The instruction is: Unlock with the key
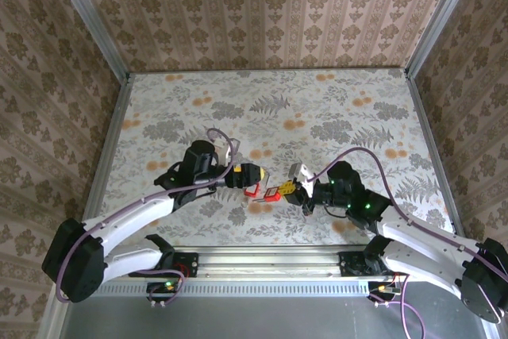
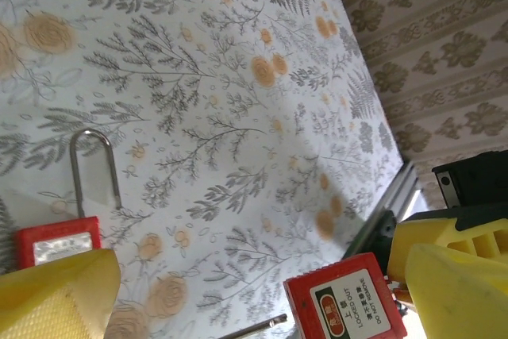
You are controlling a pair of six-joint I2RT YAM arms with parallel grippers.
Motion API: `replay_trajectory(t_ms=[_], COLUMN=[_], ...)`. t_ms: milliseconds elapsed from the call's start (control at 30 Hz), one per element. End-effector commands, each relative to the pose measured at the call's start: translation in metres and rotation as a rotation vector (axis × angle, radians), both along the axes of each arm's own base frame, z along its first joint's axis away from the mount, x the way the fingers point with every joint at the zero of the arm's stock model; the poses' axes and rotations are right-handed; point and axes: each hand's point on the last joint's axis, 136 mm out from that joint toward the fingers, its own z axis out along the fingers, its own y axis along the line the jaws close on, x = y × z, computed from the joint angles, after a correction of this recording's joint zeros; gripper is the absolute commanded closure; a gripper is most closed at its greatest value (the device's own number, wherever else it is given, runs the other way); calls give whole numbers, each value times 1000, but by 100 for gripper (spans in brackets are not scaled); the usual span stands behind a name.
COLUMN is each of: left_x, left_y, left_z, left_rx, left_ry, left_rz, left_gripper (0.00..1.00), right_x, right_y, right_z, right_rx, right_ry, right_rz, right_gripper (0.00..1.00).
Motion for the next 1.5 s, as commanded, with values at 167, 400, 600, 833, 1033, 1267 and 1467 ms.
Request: replay_trajectory(t_ms=[167,400,600,833,1033,1267,1467], left_x=[6,21,30,30,30,29,27], left_y=[3,0,-8,-18,-25,-31,-36], left_z=[-3,0,-4,-3,-5,-5,-8], left_rx=[38,114,152,160,161,172,171], left_ry=[22,-46,-61,-75,-81,-84,-79], left_rz=[41,28,9,-15,-27,-45,-61], left_gripper=[7,6,7,7,7,8,8], right_x=[30,53,66,76,78,84,85], right_y=[-14,-29,-41,-73,-96,-118,-118], right_z=[1,-7,-22,-21,-26,-21,-23], right_rx=[-7,45,34,-8,-2,3,-13], right_ry=[-50,-1,42,5,25,-8,15], right_rz=[-177,-355,-455,-596,-692,-812,-821], right_gripper=[99,98,98,99,98,97,98])
